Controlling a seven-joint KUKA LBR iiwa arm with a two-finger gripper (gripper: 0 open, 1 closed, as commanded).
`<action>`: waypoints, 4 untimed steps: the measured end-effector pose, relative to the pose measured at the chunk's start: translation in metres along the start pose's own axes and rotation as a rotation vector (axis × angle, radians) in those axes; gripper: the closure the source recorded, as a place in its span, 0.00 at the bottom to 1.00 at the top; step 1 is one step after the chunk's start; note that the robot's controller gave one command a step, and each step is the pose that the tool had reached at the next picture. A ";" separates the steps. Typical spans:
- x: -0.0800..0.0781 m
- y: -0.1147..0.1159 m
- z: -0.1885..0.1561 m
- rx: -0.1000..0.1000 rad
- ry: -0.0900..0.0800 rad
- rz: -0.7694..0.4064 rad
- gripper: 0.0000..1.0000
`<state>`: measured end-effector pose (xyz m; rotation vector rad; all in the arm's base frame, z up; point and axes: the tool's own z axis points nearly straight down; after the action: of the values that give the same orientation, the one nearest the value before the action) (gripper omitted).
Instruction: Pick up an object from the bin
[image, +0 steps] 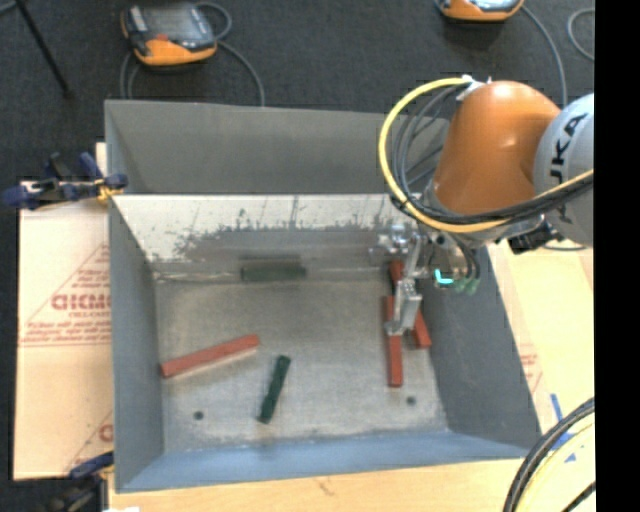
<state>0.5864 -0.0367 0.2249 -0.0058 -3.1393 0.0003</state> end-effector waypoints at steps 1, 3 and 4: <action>-0.002 0.000 -0.004 0.001 -0.007 -0.001 0.00; 0.025 -0.048 0.087 0.000 -0.008 -0.088 0.00; 0.001 -0.113 0.080 0.001 -0.006 -0.140 0.00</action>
Offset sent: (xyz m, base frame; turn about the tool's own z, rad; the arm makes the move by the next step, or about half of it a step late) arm -0.0228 -0.0853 -0.1022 -0.2194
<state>0.5845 -0.1499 0.1446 0.2144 -3.1385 0.0022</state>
